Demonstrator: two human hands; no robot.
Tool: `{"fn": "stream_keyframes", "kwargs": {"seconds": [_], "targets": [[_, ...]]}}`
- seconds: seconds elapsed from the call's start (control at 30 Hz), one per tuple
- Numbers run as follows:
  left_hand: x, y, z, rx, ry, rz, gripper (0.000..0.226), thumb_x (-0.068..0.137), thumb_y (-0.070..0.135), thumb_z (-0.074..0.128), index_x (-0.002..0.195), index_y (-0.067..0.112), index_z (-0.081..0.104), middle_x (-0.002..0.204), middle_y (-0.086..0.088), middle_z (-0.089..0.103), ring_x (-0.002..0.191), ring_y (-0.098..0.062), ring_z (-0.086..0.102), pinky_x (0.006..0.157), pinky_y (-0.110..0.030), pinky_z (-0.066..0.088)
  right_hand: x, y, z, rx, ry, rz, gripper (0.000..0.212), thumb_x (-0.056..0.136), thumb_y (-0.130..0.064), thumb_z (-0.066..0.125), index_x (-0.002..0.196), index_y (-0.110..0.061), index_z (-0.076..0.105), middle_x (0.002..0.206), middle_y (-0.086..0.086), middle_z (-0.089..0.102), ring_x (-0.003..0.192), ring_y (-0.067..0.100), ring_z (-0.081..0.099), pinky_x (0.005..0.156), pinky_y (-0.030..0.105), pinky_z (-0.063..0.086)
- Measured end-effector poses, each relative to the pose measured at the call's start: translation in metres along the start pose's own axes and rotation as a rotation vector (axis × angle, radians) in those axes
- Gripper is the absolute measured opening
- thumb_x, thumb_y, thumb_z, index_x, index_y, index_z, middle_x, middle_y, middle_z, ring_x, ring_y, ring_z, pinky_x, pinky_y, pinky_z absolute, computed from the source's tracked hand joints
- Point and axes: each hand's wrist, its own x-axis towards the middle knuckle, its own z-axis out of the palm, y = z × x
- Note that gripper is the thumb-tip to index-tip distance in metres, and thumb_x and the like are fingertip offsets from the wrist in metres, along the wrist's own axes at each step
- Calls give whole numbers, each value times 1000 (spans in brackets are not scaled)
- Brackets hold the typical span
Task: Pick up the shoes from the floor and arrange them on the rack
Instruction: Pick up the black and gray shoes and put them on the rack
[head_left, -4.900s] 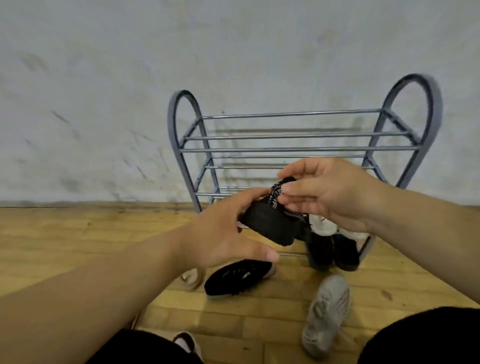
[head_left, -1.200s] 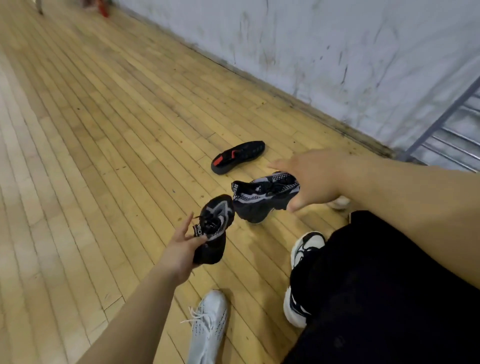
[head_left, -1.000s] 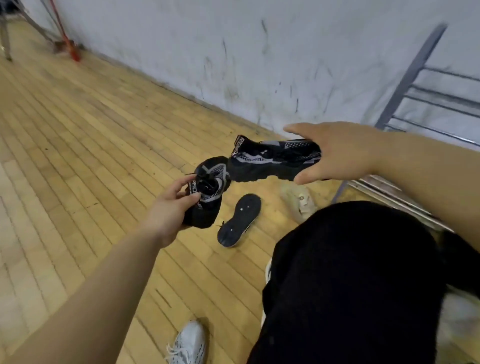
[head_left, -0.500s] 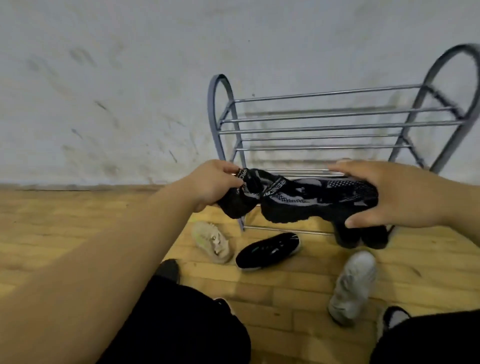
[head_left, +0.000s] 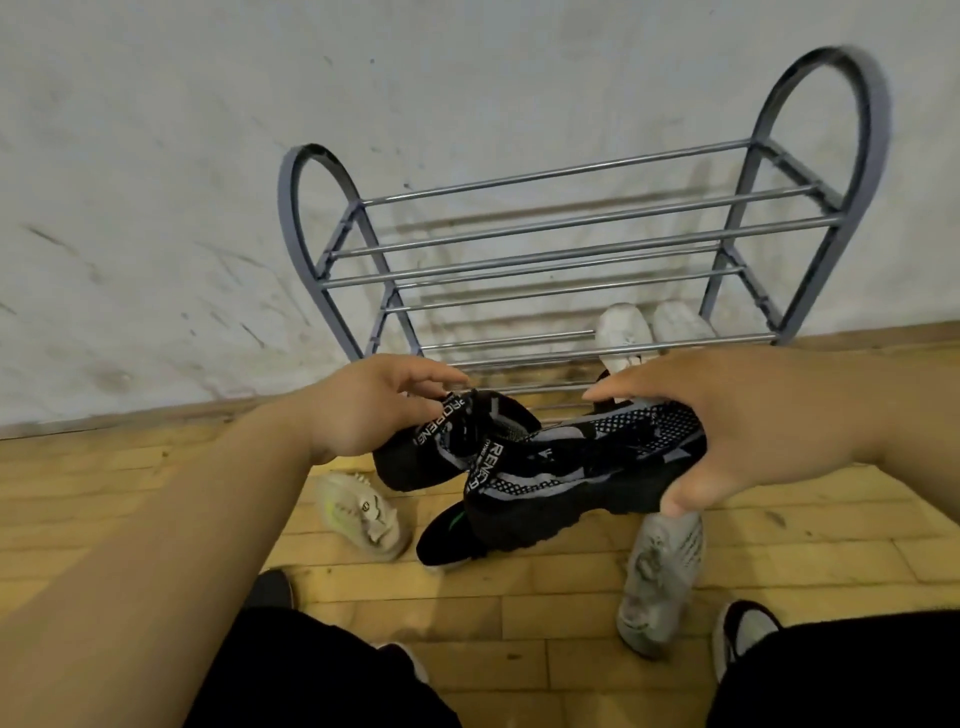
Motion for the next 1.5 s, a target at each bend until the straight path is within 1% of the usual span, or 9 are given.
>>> {"fn": "stream_keyframes", "kwargs": {"seconds": [0.13, 0.27, 0.43, 0.6, 0.8, 0.97, 1.2, 1.33, 1.5], "targets": [[4, 0, 0, -38, 141, 73, 32, 103, 16, 62, 121, 40, 72, 120, 15, 72, 105, -4, 71, 84, -20, 55, 0, -1, -6, -46, 42, 15, 85, 58, -77, 75, 135, -54, 50, 125, -21, 64, 108, 9, 63, 92, 30, 53], [8, 4, 9, -190, 233, 116, 32, 105, 13, 58, 122, 36, 73, 117, 16, 75, 100, 3, 72, 76, -9, 55, 2, 11, -17, 79, -83, 145, 97, 66, -70, 81, 148, -55, 32, 138, -23, 48, 116, 7, 52, 100, 30, 47], [32, 16, 52, -201, 404, 180, 35, 108, 13, 49, 126, 37, 68, 113, 28, 65, 96, 20, 61, 81, 0, 45, 7, 23, -21, 95, -100, 255, 95, 66, -68, 82, 148, -49, 37, 140, -15, 48, 114, 10, 50, 95, 28, 45], [85, 30, 85, -255, 467, 173, 36, 108, 12, 47, 138, 24, 64, 121, 16, 64, 109, 1, 61, 88, -3, 44, 19, 33, -23, 107, -112, 298, 97, 66, -67, 83, 149, -48, 37, 152, -9, 44, 128, 17, 50, 104, 34, 45], [145, 26, 104, -255, 413, 132, 36, 109, 20, 46, 141, 27, 60, 141, -2, 60, 129, -18, 58, 115, -40, 47, 36, 58, -10, 140, -113, 371, 98, 70, -65, 83, 153, -44, 35, 157, -6, 41, 128, 18, 49, 98, 32, 44], [152, 13, 98, -271, 366, 84, 41, 109, 32, 46, 147, 22, 56, 139, -1, 64, 128, -19, 60, 106, -31, 48, 39, 68, -3, 117, -140, 401, 99, 65, -69, 82, 150, -46, 38, 150, -8, 48, 116, 14, 50, 99, 33, 47], [154, 2, 99, -222, 194, 85, 98, 74, 30, 91, 156, 30, 39, 138, 6, 62, 123, -13, 62, 107, -34, 50, 46, 65, -3, 110, -160, 389, 97, 70, -67, 81, 152, -45, 35, 156, -7, 43, 134, 20, 48, 101, 33, 45], [168, 3, 101, -215, 286, 102, 89, 65, 55, 82, 145, 51, 44, 135, 6, 63, 122, -16, 63, 109, -44, 50, 46, 65, -3, 142, -159, 368, 97, 70, -64, 82, 153, -45, 35, 156, -6, 41, 134, 21, 47, 100, 32, 44], [180, 22, 107, -221, 400, 154, 88, 85, 42, 78, 160, 36, 32, 142, 6, 48, 126, -11, 51, 109, -29, 39, 45, 67, -2, 154, -146, 361, 97, 70, -64, 83, 152, -45, 36, 158, -6, 41, 136, 21, 46, 102, 33, 44]]}}
